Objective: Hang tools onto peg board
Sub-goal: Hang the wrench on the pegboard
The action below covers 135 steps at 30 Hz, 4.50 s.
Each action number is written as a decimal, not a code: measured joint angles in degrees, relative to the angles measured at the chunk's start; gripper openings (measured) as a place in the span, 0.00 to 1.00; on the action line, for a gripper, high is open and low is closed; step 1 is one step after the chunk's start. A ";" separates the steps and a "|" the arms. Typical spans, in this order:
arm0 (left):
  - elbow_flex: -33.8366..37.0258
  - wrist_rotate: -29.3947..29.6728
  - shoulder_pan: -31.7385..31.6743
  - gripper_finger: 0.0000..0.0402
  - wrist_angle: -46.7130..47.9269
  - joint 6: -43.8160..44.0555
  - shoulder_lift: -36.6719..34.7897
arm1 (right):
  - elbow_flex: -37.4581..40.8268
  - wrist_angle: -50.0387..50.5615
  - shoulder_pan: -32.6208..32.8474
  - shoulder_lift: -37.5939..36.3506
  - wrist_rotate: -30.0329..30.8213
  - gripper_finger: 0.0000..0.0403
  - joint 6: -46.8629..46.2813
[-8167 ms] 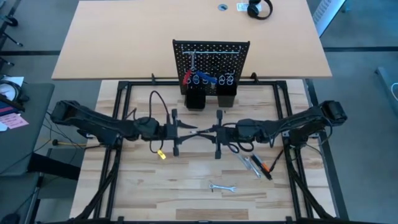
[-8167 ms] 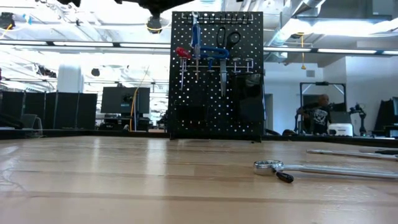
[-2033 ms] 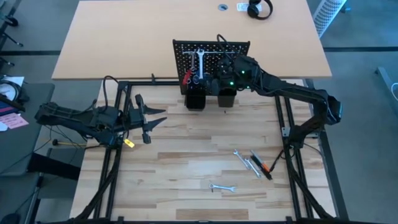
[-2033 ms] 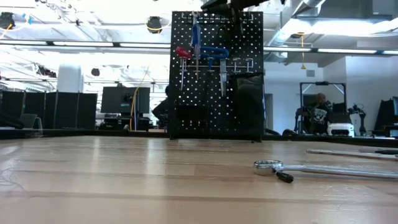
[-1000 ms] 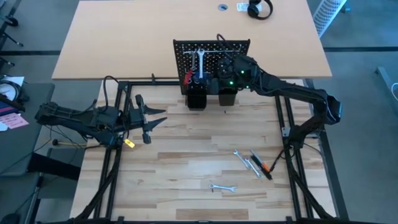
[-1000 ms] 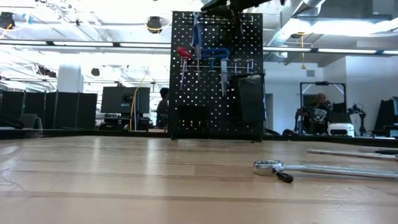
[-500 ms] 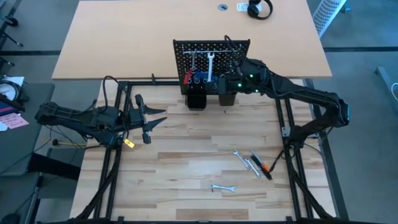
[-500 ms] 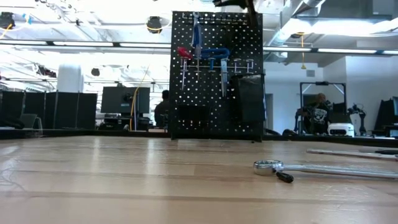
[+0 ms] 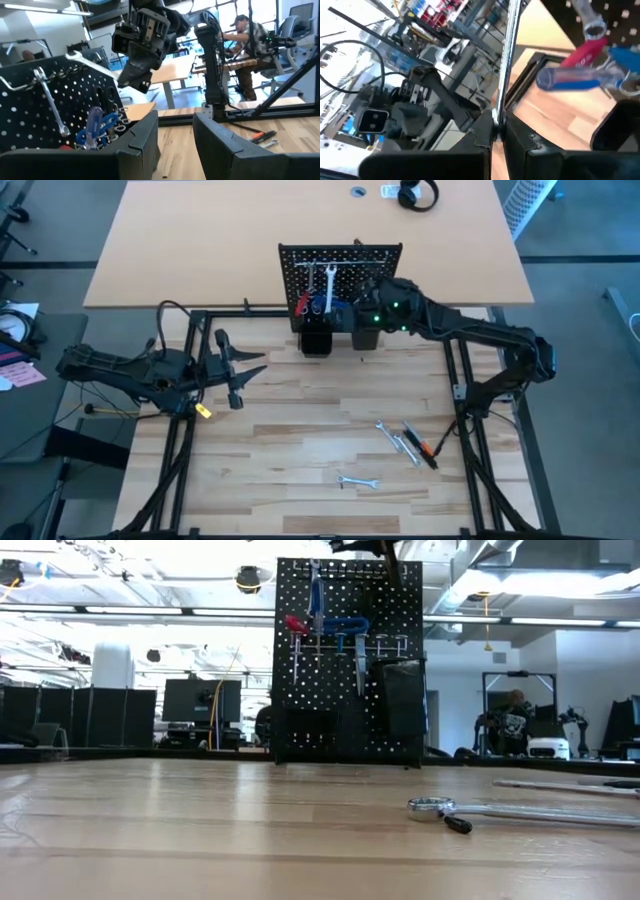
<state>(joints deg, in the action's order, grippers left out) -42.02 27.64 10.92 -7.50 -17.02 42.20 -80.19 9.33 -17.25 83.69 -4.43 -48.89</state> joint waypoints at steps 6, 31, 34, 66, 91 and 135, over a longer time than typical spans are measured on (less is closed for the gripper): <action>0.00 0.00 0.00 0.29 -1.14 -1.73 -0.01 | 0.05 -1.96 -2.64 0.21 -3.11 0.07 0.71; 0.00 -0.01 -0.02 0.29 -1.51 -2.18 -0.01 | -0.02 -4.33 -5.04 4.51 -4.81 0.08 0.72; 0.00 -0.01 -0.02 0.29 -1.50 -2.11 -0.01 | -0.03 -4.60 -5.76 4.85 -4.86 0.08 1.14; 0.00 -0.09 -0.02 0.29 -1.45 -2.07 -0.01 | -0.01 -5.05 -9.38 5.63 -6.21 0.13 1.25; 0.00 -0.07 0.00 0.29 -1.19 -2.07 -0.01 | 0.08 -4.87 -7.95 5.67 -5.69 0.43 4.26; 0.00 -0.05 -0.02 0.29 -0.92 -1.98 0.00 | 0.01 4.91 4.70 -0.82 -9.79 0.54 14.95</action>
<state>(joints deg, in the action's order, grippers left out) -42.02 27.59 10.90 -8.43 -19.00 42.21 -80.18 14.24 -12.55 82.87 -14.21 -33.94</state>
